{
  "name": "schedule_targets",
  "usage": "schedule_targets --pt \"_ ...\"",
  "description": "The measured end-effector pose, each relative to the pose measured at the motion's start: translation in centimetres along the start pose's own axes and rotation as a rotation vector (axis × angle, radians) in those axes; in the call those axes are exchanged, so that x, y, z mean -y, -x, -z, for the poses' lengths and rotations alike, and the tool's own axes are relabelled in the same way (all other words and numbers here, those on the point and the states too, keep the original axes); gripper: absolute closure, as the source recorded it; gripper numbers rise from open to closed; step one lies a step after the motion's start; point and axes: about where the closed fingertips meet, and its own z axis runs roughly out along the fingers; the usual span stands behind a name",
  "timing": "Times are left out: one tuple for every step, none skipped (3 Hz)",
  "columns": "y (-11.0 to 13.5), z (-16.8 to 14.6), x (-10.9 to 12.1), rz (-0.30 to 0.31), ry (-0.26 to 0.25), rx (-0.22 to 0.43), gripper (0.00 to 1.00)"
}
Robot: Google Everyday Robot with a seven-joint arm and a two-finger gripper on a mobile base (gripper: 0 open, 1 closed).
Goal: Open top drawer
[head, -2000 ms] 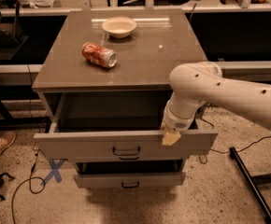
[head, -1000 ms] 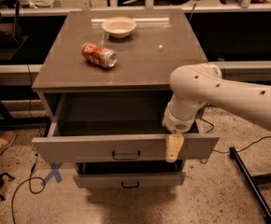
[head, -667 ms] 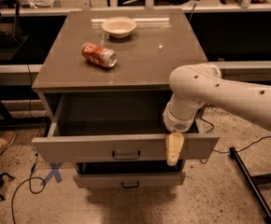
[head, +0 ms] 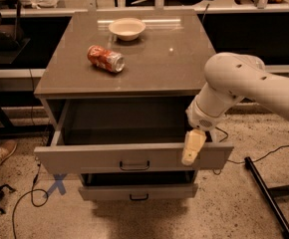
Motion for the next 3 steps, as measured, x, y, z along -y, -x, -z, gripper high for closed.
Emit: schedule_targets --pt "0.0 2.2 0.3 -0.041 -0.022 0.028 0.25" --pt "0.2 2.6 1.1 -0.101 -0.042 0.032 0.48" --pt "0.4 2.2 2.1 -0.173 -0.059 0.045 0.72"
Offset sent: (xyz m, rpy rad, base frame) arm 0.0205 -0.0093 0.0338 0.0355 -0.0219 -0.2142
